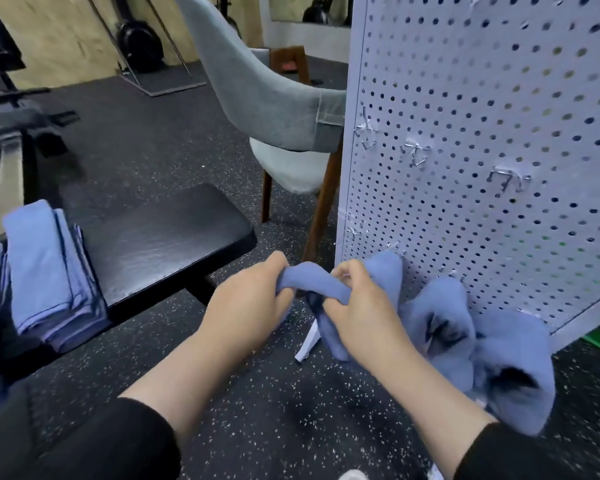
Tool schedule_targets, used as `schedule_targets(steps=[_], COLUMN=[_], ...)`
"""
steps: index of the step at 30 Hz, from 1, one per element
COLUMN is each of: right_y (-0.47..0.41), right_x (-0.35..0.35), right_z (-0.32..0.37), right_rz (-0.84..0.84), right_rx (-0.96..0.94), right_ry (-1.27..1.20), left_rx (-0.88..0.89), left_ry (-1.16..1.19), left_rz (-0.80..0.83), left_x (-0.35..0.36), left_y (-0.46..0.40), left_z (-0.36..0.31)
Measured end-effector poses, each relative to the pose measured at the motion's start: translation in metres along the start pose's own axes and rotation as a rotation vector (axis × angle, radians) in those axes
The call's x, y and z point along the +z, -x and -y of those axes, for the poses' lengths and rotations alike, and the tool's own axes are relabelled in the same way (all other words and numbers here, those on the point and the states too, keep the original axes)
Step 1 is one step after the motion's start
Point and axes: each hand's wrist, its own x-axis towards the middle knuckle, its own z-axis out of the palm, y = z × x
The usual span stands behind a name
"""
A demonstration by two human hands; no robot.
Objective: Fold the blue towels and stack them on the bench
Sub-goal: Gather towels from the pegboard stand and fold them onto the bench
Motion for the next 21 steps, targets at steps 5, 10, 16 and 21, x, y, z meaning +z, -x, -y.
schedule_targets(steps=[5, 10, 16, 21], right_y=[-0.038, -0.075, -0.101, -0.109], right_x=[0.025, 0.038, 0.044, 0.055], right_z=[-0.008, -0.012, -0.023, -0.036], right_rz=[-0.304, -0.521, -0.65, -0.616], right_rx=[0.073, 0.166, 0.214, 0.155], right_ry=[-0.324, -0.509, -0.567, -0.389], left_rx=[0.087, 0.172, 0.204, 0.206], left_ry=[0.034, 0.079, 0.27, 0.378], left_rz=[-0.118, -0.113, -0.102, 0.015], left_x=[0.018, 0.044, 0.064, 0.089], left_y=[-0.053, -0.105, -0.155, -0.17], left_z=[0.004, 0.014, 0.005, 0.015])
